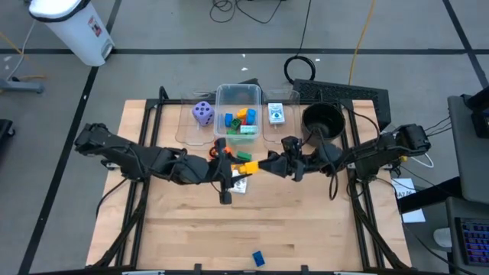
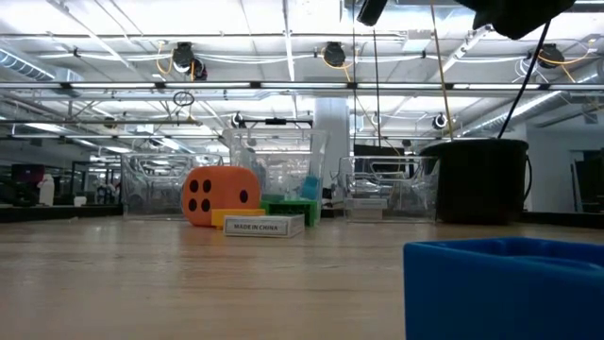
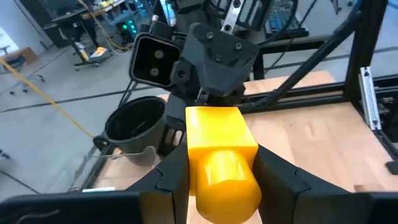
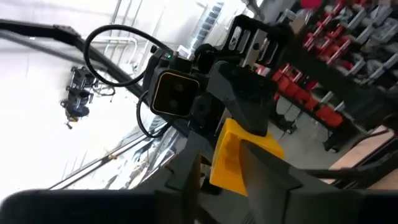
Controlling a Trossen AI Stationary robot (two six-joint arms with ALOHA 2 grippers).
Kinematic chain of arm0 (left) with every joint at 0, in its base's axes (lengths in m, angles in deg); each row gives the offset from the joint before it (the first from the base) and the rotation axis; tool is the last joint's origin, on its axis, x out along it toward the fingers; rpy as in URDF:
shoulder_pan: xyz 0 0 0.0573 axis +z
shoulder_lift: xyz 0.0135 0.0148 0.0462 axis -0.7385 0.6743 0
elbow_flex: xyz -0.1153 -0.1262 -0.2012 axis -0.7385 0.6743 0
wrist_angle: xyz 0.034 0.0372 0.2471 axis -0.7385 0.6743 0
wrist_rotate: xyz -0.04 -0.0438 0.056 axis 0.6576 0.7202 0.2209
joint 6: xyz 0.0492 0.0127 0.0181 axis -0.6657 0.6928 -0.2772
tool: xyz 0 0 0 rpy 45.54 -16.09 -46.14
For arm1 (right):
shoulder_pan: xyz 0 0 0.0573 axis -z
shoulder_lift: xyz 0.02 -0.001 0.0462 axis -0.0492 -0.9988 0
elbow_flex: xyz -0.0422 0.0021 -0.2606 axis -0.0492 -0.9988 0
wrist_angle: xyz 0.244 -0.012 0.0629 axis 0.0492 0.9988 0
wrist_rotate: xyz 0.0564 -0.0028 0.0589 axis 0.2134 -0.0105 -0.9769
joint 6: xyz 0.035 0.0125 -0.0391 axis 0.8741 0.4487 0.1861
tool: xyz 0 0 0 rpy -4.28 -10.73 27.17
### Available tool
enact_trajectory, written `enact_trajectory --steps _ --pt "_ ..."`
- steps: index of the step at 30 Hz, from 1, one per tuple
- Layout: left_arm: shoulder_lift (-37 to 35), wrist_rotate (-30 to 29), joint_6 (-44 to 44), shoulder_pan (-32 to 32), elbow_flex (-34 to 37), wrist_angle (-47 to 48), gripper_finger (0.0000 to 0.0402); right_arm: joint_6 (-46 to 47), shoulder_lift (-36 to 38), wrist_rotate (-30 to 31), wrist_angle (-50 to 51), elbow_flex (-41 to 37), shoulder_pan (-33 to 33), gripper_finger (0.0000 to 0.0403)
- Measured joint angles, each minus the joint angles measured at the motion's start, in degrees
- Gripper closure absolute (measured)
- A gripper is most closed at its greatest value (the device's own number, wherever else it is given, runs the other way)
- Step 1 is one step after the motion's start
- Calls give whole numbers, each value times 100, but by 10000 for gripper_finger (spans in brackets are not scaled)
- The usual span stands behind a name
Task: Pick & Place Toys
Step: Put the yellow one stud game piece into the middle transparent bin
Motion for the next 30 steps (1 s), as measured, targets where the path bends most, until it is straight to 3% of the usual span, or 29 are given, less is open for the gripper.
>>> enact_trajectory --steps 4,13,25,30 --pt "-180 -25 5 114 -2 20 254 4 0 -135 -42 0 278 270" --pt "-734 -108 -80 1013 -5 194 267 354 7 -1307 -590 4 1375 239" --pt "-774 879 209 2762 -22 39 270 1084 7 -2774 -613 4 3042 241" --pt "-558 1125 409 3205 -639 578 260 1225 6 -3305 -561 4 3309 245"
